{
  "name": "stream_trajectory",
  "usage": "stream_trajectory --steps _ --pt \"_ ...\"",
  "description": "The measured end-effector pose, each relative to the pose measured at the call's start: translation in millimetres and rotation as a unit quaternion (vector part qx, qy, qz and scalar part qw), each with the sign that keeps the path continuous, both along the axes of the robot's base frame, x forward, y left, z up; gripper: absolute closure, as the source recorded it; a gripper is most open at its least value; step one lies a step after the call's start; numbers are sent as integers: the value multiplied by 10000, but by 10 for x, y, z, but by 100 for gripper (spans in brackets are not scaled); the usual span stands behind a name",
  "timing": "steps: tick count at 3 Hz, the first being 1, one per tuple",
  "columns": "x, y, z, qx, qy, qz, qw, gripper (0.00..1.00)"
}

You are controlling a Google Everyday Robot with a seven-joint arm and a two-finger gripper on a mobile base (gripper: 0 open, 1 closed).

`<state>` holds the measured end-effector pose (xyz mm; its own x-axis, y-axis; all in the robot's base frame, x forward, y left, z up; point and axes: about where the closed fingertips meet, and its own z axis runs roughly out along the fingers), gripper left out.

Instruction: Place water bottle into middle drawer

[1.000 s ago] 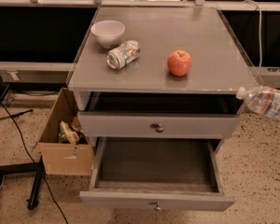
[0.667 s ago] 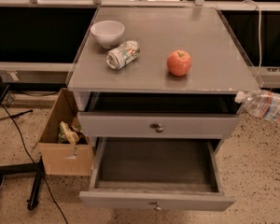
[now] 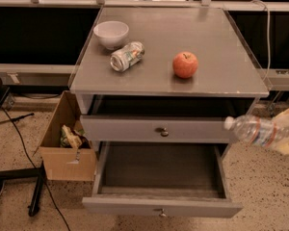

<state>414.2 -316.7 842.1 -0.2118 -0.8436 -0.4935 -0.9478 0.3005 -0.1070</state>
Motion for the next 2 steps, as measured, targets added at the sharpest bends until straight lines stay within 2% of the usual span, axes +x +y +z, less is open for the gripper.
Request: stream_trajectory --steps 1,2 --pt "-143 237 -255 268 98 405 9988 100" --pt "-264 514 -515 547 15 814 9952 100"
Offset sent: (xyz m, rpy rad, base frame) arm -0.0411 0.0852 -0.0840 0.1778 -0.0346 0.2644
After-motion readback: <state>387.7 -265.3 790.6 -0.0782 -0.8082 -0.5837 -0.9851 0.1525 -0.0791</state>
